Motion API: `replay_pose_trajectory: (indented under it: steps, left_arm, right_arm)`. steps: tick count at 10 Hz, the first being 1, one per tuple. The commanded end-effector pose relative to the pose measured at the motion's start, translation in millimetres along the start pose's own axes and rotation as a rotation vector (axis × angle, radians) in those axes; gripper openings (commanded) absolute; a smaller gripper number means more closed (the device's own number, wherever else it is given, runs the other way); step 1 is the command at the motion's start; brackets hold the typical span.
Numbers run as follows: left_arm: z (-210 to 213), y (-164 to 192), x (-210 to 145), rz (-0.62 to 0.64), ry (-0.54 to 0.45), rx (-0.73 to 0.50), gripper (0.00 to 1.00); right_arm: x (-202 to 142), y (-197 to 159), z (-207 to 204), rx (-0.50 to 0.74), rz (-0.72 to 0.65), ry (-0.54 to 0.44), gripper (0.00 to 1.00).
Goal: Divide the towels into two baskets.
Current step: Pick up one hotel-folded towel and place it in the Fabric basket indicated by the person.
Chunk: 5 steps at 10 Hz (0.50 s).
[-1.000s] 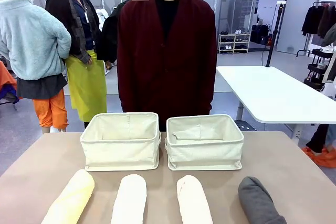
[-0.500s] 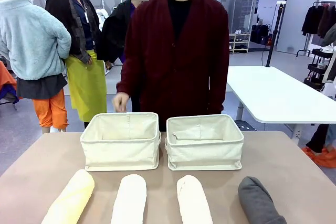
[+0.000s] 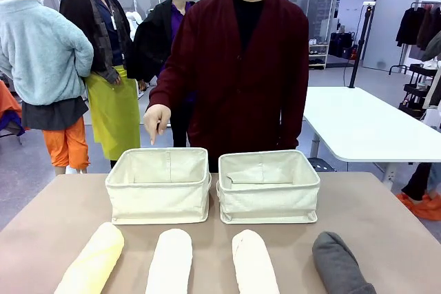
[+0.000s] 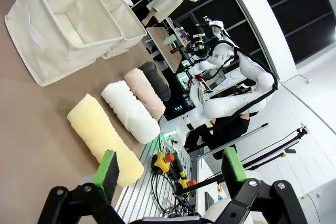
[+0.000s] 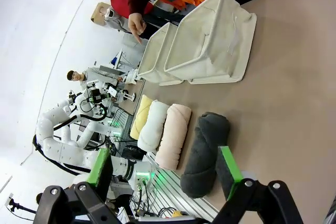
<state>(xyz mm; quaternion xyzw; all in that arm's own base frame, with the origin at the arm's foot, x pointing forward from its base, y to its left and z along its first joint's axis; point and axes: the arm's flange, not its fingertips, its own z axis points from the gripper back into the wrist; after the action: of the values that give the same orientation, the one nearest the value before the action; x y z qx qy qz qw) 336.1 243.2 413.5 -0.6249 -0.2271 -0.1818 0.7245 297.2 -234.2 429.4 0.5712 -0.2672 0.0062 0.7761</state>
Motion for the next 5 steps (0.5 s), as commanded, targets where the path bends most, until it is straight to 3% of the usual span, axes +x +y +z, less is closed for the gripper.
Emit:
replay_pose_trajectory:
  steps: [1, 5]
  left_arm:
    - [2.2, -2.3, -2.1, -0.001, 0.003, 0.005, 1.0]
    - [2.2, -2.3, -2.1, -0.001, 0.003, 0.005, 1.0]
  right_arm:
    - [-1.9, 2.6, 0.7, 0.006, 0.007, -0.005, 1.0]
    - [-1.9, 2.6, 0.7, 0.006, 0.007, -0.005, 1.0]
